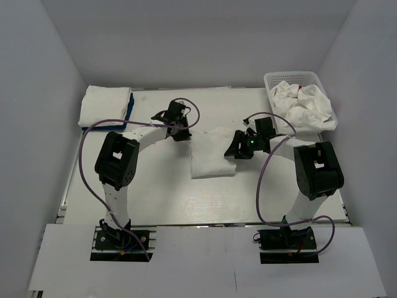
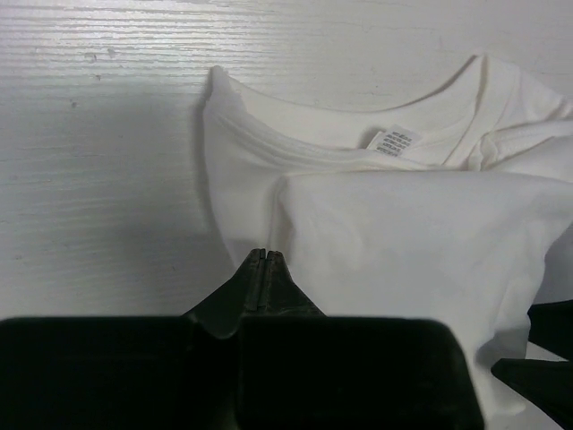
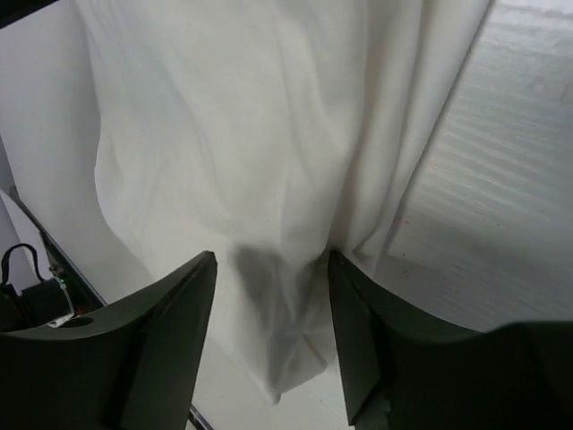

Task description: Fold and stack the t-shirts

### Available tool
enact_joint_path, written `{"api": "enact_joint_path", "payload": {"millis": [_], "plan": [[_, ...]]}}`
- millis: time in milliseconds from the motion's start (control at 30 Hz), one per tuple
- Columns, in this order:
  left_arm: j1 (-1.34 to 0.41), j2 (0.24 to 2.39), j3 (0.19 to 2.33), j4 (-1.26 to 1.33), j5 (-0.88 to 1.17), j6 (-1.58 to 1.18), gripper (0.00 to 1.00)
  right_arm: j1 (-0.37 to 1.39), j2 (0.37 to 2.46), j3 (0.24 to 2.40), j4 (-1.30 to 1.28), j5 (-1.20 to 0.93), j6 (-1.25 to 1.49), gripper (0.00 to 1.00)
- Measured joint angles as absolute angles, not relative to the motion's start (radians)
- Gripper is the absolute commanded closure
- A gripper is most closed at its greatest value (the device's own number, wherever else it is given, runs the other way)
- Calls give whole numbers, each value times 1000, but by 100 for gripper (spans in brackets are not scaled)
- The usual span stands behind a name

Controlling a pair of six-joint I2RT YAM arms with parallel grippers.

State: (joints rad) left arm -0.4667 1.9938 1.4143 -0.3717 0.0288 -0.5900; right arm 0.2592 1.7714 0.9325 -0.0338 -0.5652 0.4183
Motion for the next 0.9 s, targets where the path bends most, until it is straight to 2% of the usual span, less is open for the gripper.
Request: {"api": "enact_joint_path", "payload": {"millis": [33, 67, 100, 133, 167, 200, 267, 633, 800, 900], "plan": [[-467, 1990, 1414, -372, 32, -588, 100, 259, 1766, 941, -49, -558, 410, 37], [-467, 1985, 1414, -371, 35, -587, 81, 259, 1757, 950, -64, -544, 402, 32], [-467, 1980, 1414, -369, 36, -581, 71, 259, 1745, 958, -81, -527, 395, 28], [-467, 1974, 1414, -366, 37, -579, 60, 258, 1735, 969, -99, -509, 386, 20], [-467, 1969, 1414, -366, 38, -577, 44, 258, 1723, 979, -116, -494, 382, 10], [-467, 1965, 1414, -367, 38, -577, 19, 257, 1710, 991, -131, -476, 379, 10], [-467, 1960, 1414, -381, 39, -572, 0, 256, 1686, 1013, -155, -443, 366, 10], [-488, 1868, 1231, -358, 193, -523, 3, 255, 1631, 1042, -220, -332, 358, 10], [-498, 1892, 1218, -336, 241, -510, 15, 253, 1610, 1039, -230, -316, 358, 10], [-499, 1926, 1242, -332, 246, -508, 26, 250, 1597, 1037, -232, -312, 358, 10]]}}
